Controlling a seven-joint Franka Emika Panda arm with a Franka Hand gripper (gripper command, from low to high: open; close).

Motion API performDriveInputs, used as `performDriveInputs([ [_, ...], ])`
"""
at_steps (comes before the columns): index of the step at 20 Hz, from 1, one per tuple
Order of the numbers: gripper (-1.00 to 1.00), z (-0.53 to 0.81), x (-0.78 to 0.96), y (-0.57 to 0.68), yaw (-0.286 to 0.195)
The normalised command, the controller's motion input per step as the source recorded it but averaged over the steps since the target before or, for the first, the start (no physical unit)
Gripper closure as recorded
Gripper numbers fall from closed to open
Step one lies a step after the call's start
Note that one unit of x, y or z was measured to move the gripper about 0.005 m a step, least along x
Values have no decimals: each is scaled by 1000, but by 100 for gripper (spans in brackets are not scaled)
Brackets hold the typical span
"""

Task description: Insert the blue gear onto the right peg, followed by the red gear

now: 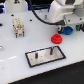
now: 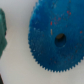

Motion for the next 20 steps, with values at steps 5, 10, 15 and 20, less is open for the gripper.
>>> performDriveInputs([
  [5,100,-97,-280,-24,0],
  [10,100,-141,-218,-9,0],
  [15,100,237,7,-85,0],
  [20,100,546,260,-153,0],
])
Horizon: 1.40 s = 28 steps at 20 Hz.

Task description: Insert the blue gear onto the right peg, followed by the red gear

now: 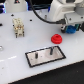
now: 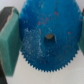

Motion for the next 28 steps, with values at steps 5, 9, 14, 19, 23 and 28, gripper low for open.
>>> performDriveInputs([
  [5,100,520,389,-284,0],
  [9,100,527,440,-313,0],
  [14,100,461,513,-381,0],
  [19,100,396,617,-396,0],
  [23,100,354,641,-385,0],
  [28,100,290,695,-361,0],
])
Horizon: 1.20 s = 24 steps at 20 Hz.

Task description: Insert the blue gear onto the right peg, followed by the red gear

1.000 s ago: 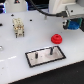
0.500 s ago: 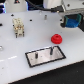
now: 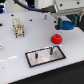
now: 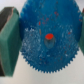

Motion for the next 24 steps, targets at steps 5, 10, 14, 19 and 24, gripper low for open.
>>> performDriveInputs([
  [5,100,184,748,-343,0],
  [10,100,111,759,-314,0],
  [14,100,15,639,-253,0],
  [19,100,-32,442,-179,0],
  [24,100,-82,258,-120,0],
])
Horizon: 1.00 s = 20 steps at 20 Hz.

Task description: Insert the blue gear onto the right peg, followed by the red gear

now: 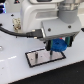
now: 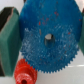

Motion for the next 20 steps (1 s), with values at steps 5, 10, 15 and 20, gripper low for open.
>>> performDriveInputs([
  [5,100,-112,142,-127,0],
  [10,100,29,41,-64,0],
  [15,100,374,0,-31,0],
  [20,100,0,65,-126,0],
])
